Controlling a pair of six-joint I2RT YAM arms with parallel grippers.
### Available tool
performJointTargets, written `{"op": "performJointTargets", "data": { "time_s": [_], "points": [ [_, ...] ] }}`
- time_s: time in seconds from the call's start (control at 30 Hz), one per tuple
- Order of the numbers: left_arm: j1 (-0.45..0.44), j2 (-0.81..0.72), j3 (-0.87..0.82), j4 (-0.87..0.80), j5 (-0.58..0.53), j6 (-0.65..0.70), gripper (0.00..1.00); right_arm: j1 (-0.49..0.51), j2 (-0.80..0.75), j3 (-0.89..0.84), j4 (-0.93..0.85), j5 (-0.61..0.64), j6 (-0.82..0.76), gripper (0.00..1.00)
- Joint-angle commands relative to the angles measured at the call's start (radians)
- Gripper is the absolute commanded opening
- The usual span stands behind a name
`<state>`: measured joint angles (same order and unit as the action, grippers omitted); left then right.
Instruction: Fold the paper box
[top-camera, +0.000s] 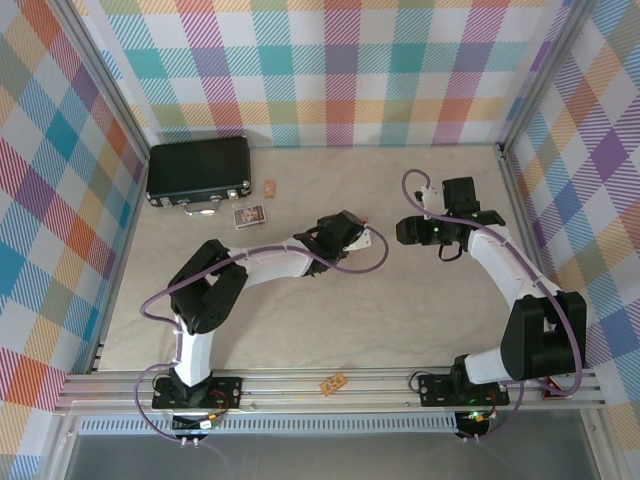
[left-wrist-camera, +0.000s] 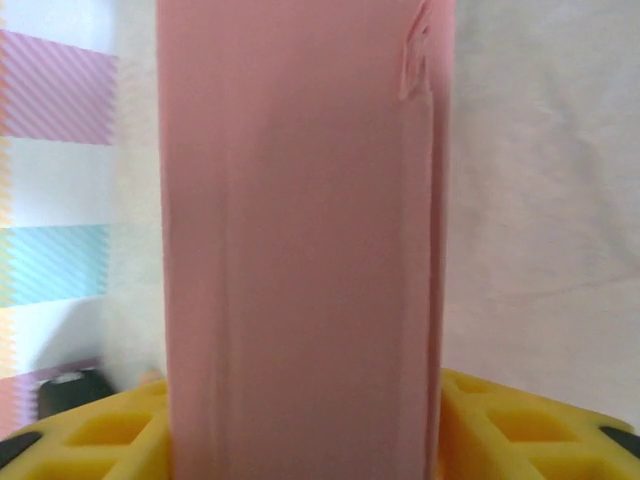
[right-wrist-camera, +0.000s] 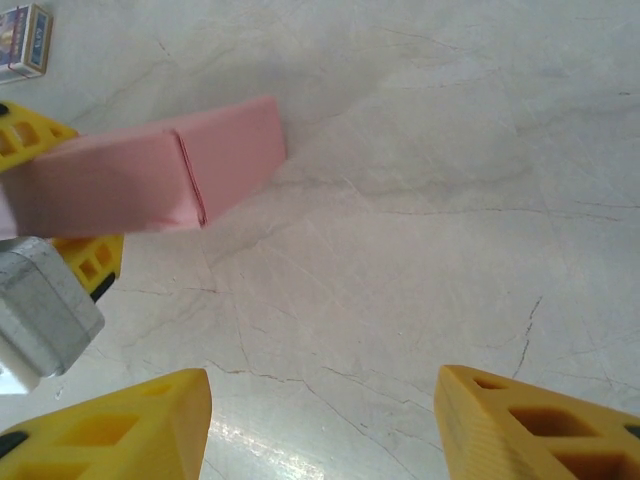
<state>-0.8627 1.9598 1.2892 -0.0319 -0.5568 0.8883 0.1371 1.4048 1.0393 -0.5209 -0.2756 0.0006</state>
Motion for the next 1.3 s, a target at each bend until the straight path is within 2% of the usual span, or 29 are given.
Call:
{"op": "performJointTargets", "data": {
  "time_s": [0.0,0.23,0.47,0.53,0.7,0.8,1.03,1.27],
  "points": [
    [-0.041,0.056,-0.051,0.252,-0.201,0.123,0.60,-0.013,-0.030,-0.020,0.010,-0.002,0.007,0.61],
    [-0.095,0.110,-0.092,0.380,-0.253,0.173,0.77,-0.030,-0.033,-0.035,0.011,-0.008,0.008,0.61],
    [-0.126,0.082,-0.104,0.368,-0.230,0.146,0.95,-0.039,-0.035,-0.047,0.015,-0.014,0.009,0.61],
    [-0.129,0.046,-0.105,0.299,-0.189,0.105,1.00,-0.042,-0.035,-0.048,0.015,-0.016,0.009,0.61],
    [-0.117,-0.064,-0.042,-0.043,0.043,-0.116,1.00,-0.049,-0.035,-0.057,0.016,-0.019,0.005,0.62],
    [-0.110,-0.094,-0.016,-0.155,0.136,-0.196,1.00,-0.053,-0.032,-0.062,0.020,-0.025,0.009,0.61],
    [-0.013,-0.234,-0.016,-0.217,0.327,-0.512,1.00,-0.062,-0.030,-0.089,0.056,-0.004,0.030,0.62],
    [0.198,-0.382,-0.102,-0.232,0.348,-0.910,1.00,-0.073,-0.029,-0.154,0.155,0.141,0.093,0.63]
  ]
}}
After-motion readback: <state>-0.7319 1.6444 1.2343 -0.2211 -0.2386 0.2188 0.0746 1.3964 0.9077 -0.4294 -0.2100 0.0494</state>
